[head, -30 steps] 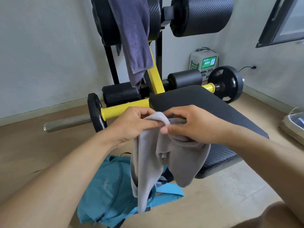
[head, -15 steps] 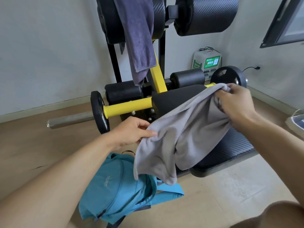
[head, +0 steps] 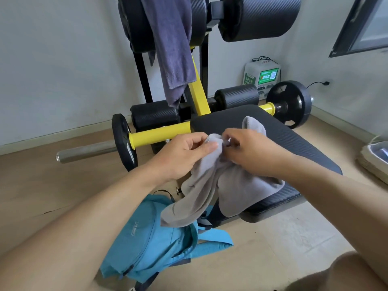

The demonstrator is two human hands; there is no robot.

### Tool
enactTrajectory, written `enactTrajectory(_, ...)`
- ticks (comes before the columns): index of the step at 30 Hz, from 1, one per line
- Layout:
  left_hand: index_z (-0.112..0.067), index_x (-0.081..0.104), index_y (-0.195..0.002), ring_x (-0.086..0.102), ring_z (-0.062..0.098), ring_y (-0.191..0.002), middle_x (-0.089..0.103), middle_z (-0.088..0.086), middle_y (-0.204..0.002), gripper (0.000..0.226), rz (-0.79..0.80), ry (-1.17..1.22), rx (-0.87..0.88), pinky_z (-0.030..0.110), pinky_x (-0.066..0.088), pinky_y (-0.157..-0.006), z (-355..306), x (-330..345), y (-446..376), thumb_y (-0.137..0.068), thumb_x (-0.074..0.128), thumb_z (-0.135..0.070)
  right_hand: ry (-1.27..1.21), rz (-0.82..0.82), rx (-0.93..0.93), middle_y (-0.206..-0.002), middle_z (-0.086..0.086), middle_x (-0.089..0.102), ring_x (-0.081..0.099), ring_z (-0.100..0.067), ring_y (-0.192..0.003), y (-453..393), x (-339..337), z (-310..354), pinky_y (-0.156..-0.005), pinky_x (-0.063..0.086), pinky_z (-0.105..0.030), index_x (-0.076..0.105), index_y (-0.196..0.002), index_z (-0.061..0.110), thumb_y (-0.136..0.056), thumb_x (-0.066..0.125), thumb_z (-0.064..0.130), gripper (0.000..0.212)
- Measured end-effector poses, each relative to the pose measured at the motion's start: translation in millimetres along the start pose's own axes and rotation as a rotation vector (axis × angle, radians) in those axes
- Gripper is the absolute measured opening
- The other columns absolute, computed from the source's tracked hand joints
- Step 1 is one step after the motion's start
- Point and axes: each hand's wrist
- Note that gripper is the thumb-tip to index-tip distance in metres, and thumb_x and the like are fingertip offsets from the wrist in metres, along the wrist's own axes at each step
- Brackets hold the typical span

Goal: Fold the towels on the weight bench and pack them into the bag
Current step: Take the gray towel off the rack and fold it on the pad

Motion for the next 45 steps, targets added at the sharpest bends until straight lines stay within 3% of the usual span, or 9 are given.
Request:
enactTrajectory(7, -0.012, 0.065, -0.104, 0.060, 0.015, -0.055, 0.059, 0.007, -0.064, 0.025, 0.269, -0.119, -0.310, 0.031, 0.058, -0.063, 14, -8, 8, -0.086, 0.074, 0.003, -0.268, -0.400, 0.243, -0.083, 0.006, 0.066, 0.061, -0.008, -0.068, -8, -24, -16, -0.050, 0.042, -0.020, 0.061, -0.101, 0.024, -0.098, 0.050, 0.024, 0.011)
enactTrajectory(11, -0.018, 0.076, -0.093, 0.066, 0.008, -0.075, 0.072, -0.005, -0.083, 0.011, 0.197, -0.308, -0.314, 0.032, 0.057, -0.085, 27, -11, 7, -0.084, 0.081, -0.013, -0.342, -0.471, 0.320, -0.070, 0.001, 0.063, 0.047, -0.003, -0.036, -8, -31, -25, -0.033, 0.034, -0.014, 0.059, -0.087, 0.023, -0.097, 0.051, 0.025, 0.013)
enactTrajectory(15, -0.011, 0.073, -0.091, 0.068, 0.012, -0.091, 0.075, -0.001, -0.094, 0.009, 0.168, -0.100, -0.256, 0.026, 0.054, -0.091, 20, -13, 7, -0.090, 0.070, -0.002, -0.310, -0.461, 0.341, -0.075, 0.003, 0.067, 0.056, -0.011, -0.061, -8, -36, -30, -0.052, 0.042, -0.021, 0.061, -0.087, 0.025, -0.092, 0.055, 0.025, 0.008)
enactTrajectory(19, -0.012, 0.055, -0.077, 0.062, 0.022, -0.087, 0.069, 0.013, -0.100, 0.029, -0.094, 0.344, -0.246, 0.033, 0.055, -0.078, 1, -14, 4, -0.097, 0.042, 0.003, -0.464, -0.477, 0.346, -0.087, -0.005, 0.074, 0.060, -0.016, -0.064, -6, -36, -30, -0.063, 0.050, -0.032, 0.063, -0.109, 0.026, -0.089, 0.061, 0.023, 0.021)
enactTrajectory(23, -0.018, 0.056, -0.085, 0.058, 0.017, -0.070, 0.064, 0.009, -0.086, 0.021, -0.327, 0.443, -0.206, 0.027, 0.050, -0.059, -9, -10, 1, -0.102, 0.048, -0.008, -0.521, -0.574, 0.235, -0.083, 0.002, 0.070, 0.063, -0.010, -0.066, -3, -27, -14, -0.062, 0.050, -0.030, 0.064, -0.105, 0.028, -0.092, 0.070, 0.027, 0.015)
enactTrajectory(28, -0.022, 0.065, -0.092, 0.063, 0.019, -0.086, 0.070, 0.003, -0.089, 0.005, -0.643, 0.387, -0.203, 0.037, 0.050, -0.074, -14, 8, -4, -0.095, 0.068, -0.026, -0.592, -0.544, 0.078, -0.064, 0.013, 0.057, 0.051, -0.002, -0.056, 4, -15, 12, -0.058, 0.043, -0.016, 0.066, -0.107, 0.029, -0.093, 0.069, 0.019, 0.018)
enactTrajectory(32, -0.020, 0.068, -0.097, 0.067, 0.023, -0.102, 0.072, 0.004, -0.105, 0.008, -0.914, 0.532, -0.231, 0.039, 0.056, -0.087, -20, 3, -8, -0.092, 0.070, -0.025, -0.614, -0.477, 0.057, -0.064, 0.014, 0.064, 0.064, -0.006, -0.059, 9, -15, 28, -0.067, 0.059, -0.033, 0.072, -0.097, 0.031, -0.092, 0.065, 0.016, 0.017)
enactTrajectory(38, -0.019, 0.079, -0.099, 0.072, 0.013, -0.097, 0.079, -0.002, -0.094, 0.010, -0.679, 0.330, -0.079, 0.033, 0.056, -0.093, -29, 9, 2, -0.096, 0.069, -0.022, -0.751, -0.090, -0.027, -0.104, -0.001, 0.076, 0.075, -0.021, -0.087, 20, -18, 40, -0.069, 0.063, -0.031, 0.069, -0.112, 0.012, -0.099, 0.054, -0.001, 0.024)
enactTrajectory(45, -0.021, 0.078, -0.095, 0.075, 0.016, -0.095, 0.080, 0.001, -0.091, 0.014, -0.489, 0.278, 0.022, 0.042, 0.058, -0.095, -41, 18, 14, -0.098, 0.066, -0.015, -0.392, -0.308, -0.163, -0.081, 0.013, 0.074, 0.071, -0.007, -0.074, 18, -17, 31, -0.072, 0.061, -0.038, 0.077, -0.092, 0.036, -0.092, 0.073, 0.031, 0.006)
Point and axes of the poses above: each hand's wrist, its own y-axis away from the middle knuckle, its own x-axis out of the palm, z = x × y
